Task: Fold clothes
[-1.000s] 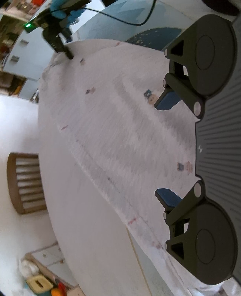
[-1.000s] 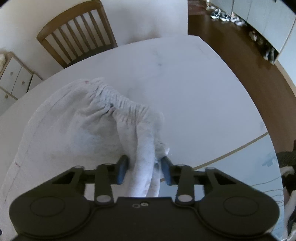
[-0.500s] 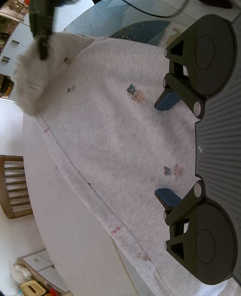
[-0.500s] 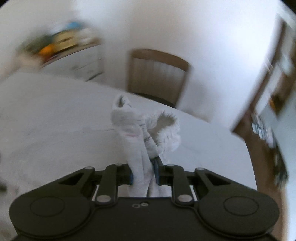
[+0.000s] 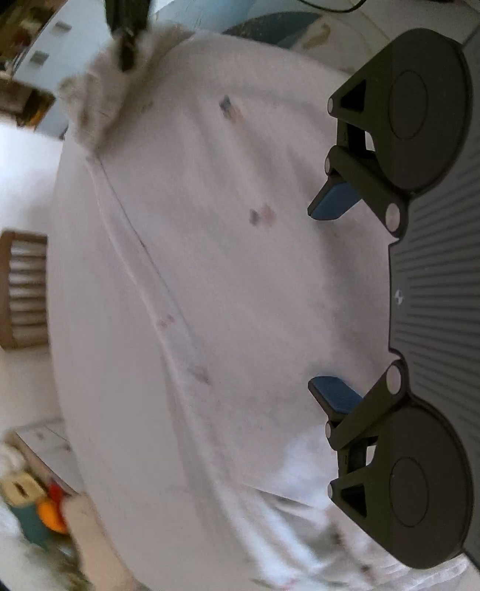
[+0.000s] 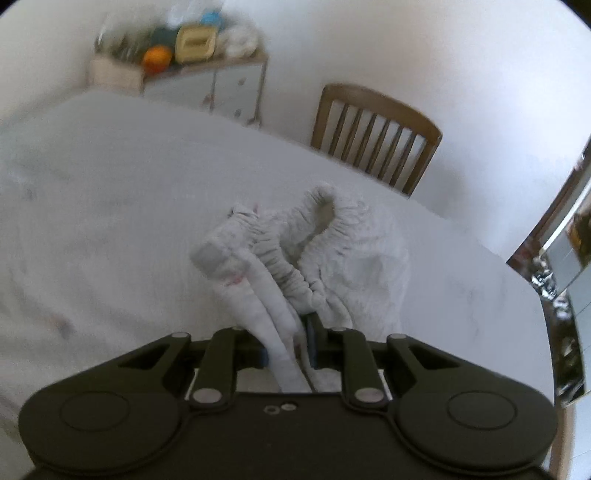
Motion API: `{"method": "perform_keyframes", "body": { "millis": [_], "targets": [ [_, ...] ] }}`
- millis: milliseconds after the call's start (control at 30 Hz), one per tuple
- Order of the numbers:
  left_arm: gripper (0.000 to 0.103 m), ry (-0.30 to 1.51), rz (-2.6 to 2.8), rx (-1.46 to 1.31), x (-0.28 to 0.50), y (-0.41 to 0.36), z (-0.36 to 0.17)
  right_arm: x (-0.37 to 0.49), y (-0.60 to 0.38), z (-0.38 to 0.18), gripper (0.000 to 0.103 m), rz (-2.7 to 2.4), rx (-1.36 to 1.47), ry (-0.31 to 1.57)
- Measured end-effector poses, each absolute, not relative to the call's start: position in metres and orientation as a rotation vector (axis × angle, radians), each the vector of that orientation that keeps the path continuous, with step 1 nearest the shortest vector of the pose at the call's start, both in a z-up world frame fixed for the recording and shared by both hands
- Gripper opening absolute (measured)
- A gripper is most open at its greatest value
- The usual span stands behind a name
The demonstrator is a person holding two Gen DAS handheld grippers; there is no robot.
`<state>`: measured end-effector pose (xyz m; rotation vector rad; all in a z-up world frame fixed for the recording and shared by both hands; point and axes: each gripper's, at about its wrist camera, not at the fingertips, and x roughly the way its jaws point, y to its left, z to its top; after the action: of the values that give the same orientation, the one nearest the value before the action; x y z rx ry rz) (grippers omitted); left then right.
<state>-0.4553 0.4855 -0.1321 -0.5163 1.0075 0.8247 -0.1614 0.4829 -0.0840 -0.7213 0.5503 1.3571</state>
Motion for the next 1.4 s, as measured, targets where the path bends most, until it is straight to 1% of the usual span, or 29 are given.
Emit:
{"method": "perform_keyframes", "body": {
  "millis": [133,233,400,500,633,767,900,967,1100,1267,1400],
  "targets": [
    [0.092,0.998,0.831,-0.522,-0.461,0.483,-0.139,-0.184,0.479,-0.050,0.103,1.459,-0.644,0.531],
    [0.092,0.995,0.833,-0.518,-0.460,0.481,-0.140,-0.224,0.470,-0.044,0.103,1.610,-0.669,0.485],
    [0.092,0.989,0.816,-0.524,-0.468,0.482,-0.135,-0.293,0.461,-0.083,0.103,1.767,-0.833,0.413],
    [0.092,0.990,0.800,-0.522,-0.468,0.481,-0.130,-0.310,0.461,-0.107,0.103,1.777,-0.895,0.434],
    [0.092,0.971,0.780,-0.509,-0.468,0.481,-0.118,-0.320,0.457,-0.117,0.103,1.782,-0.946,0.439],
    [0.092,0.886,0.767,-0.486,-0.463,0.483,-0.090,-0.314,0.453,-0.104,0.103,1.844,-0.937,0.478],
    [0.092,0.772,0.731,-0.496,-0.448,0.490,-0.067,-0.278,0.425,-0.071,0.103,1.910,-0.852,0.539],
    [0.092,0.738,0.698,-0.518,-0.433,0.494,-0.064,-0.260,0.415,-0.060,0.103,1.895,-0.819,0.521],
    [0.091,0.702,0.620,-0.579,-0.405,0.497,-0.070,-0.230,0.411,-0.053,0.103,1.791,-0.799,0.460],
    [0.091,0.710,0.640,-0.609,-0.387,0.496,-0.078,-0.205,0.411,-0.061,0.103,1.707,-0.785,0.523],
    [0.091,0.679,0.674,-0.685,-0.388,0.511,-0.086,-0.209,0.403,-0.067,0.103,1.725,-0.814,0.515]
  ]
}}
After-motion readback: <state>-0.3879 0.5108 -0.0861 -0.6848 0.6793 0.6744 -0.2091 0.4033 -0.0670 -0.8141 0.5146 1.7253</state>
